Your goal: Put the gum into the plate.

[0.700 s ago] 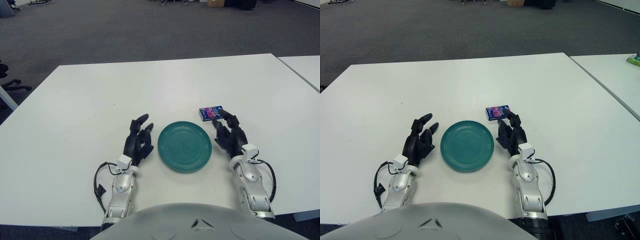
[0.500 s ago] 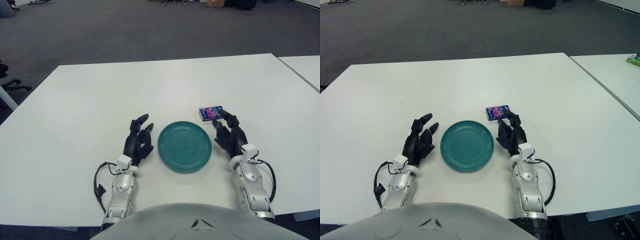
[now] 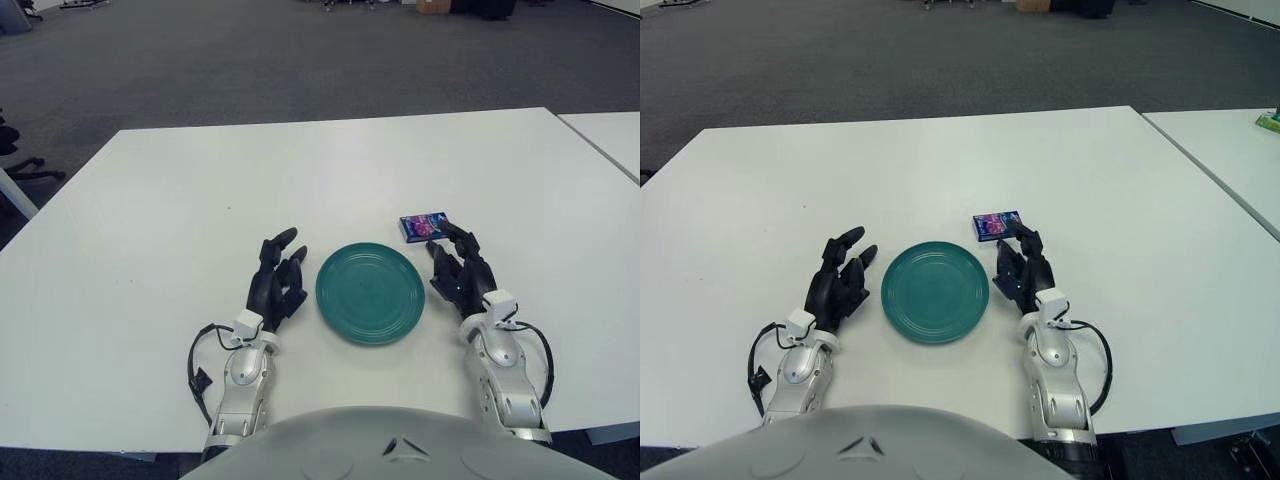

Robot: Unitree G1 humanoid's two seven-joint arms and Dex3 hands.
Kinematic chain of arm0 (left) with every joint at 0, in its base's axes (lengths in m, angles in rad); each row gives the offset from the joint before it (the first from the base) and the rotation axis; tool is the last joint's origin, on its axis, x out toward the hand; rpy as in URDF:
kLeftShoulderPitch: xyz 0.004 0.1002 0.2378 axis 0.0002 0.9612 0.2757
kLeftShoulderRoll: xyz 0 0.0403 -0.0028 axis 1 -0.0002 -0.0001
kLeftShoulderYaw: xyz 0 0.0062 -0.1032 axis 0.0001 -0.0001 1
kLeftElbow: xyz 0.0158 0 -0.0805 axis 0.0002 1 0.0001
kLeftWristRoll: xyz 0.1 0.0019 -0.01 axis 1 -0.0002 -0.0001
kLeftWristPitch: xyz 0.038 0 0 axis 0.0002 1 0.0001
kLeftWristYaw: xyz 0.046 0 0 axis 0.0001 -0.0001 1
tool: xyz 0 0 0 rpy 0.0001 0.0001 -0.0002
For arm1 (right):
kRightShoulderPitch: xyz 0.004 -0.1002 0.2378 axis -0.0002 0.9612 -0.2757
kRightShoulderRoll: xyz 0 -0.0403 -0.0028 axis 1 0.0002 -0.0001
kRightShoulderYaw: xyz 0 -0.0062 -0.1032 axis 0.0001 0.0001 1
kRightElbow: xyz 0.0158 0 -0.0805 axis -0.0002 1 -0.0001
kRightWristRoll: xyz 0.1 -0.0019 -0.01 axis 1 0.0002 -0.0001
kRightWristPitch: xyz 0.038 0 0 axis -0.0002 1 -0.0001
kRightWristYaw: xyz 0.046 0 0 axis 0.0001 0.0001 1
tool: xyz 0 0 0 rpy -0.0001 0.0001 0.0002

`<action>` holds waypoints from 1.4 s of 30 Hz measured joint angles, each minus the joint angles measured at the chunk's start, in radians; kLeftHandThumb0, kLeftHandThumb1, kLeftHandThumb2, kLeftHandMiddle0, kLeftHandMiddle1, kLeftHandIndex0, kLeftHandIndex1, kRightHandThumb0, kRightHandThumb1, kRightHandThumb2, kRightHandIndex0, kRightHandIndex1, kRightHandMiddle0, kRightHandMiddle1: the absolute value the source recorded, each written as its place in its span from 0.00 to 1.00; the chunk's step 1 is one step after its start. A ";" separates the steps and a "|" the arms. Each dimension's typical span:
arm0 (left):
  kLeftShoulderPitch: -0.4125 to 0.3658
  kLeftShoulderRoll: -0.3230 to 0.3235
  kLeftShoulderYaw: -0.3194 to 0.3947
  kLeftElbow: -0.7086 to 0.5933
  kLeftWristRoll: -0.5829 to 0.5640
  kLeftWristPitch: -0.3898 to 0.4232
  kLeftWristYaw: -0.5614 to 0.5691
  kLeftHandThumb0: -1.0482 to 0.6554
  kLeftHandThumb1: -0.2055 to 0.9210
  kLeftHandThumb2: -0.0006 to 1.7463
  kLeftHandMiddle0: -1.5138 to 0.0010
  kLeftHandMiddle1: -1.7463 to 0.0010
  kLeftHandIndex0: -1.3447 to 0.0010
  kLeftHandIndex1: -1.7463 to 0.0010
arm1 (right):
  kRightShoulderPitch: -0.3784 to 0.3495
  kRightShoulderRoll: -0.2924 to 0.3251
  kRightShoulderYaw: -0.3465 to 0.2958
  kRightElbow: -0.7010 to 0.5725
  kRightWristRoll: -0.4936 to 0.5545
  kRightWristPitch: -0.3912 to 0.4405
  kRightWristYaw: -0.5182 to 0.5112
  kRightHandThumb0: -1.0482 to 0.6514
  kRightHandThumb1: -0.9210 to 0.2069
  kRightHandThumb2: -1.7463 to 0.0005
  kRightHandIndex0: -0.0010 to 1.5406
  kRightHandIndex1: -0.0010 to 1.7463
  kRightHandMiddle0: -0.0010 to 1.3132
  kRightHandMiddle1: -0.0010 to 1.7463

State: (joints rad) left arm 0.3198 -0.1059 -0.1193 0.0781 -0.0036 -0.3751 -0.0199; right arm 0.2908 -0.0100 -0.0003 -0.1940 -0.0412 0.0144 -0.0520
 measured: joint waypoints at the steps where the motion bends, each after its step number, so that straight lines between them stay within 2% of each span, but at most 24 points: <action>1: -0.001 0.000 0.000 0.001 0.000 0.000 0.000 0.19 1.00 0.43 0.70 0.85 1.00 0.52 | 0.001 -0.002 0.000 -0.002 -0.027 -0.016 -0.015 0.23 0.00 0.58 0.25 0.01 0.00 0.42; 8: -0.011 0.000 0.001 0.012 0.002 -0.004 0.002 0.19 1.00 0.43 0.70 0.85 1.00 0.51 | -0.022 -0.069 -0.028 -0.014 -0.270 -0.221 -0.180 0.21 0.00 0.62 0.28 0.01 0.00 0.47; 15: -0.025 0.000 -0.001 0.028 0.008 -0.009 0.002 0.19 1.00 0.43 0.71 0.85 1.00 0.52 | -0.124 -0.151 -0.066 -0.010 -0.460 -0.287 -0.300 0.20 0.00 0.64 0.28 0.01 0.00 0.46; 21: -0.042 -0.001 -0.003 0.043 0.008 -0.011 0.002 0.20 1.00 0.43 0.70 0.85 1.00 0.52 | -0.259 -0.237 -0.052 0.073 -0.619 -0.288 -0.366 0.20 0.00 0.67 0.25 0.00 0.00 0.40; 27: -0.044 0.000 -0.008 0.044 0.013 -0.014 0.009 0.20 1.00 0.44 0.70 0.84 1.00 0.53 | -0.397 -0.314 0.014 0.222 -0.757 -0.243 -0.380 0.20 0.00 0.68 0.23 0.00 0.00 0.37; 34: -0.045 0.000 -0.014 0.044 0.022 -0.018 0.022 0.19 1.00 0.44 0.70 0.84 1.00 0.54 | -0.471 -0.305 0.133 0.296 -0.850 -0.141 -0.342 0.18 0.00 0.66 0.22 0.00 0.00 0.36; 42: -0.046 0.000 -0.017 0.047 0.022 -0.020 0.028 0.20 1.00 0.44 0.70 0.84 1.00 0.53 | -0.513 -0.294 0.225 0.373 -0.853 -0.108 -0.290 0.16 0.00 0.66 0.22 0.00 0.00 0.34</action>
State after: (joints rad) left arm 0.2737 -0.1059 -0.1365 0.1247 0.0186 -0.3952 0.0079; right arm -0.2218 -0.3043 0.2243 0.1792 -0.8944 -0.0938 -0.3419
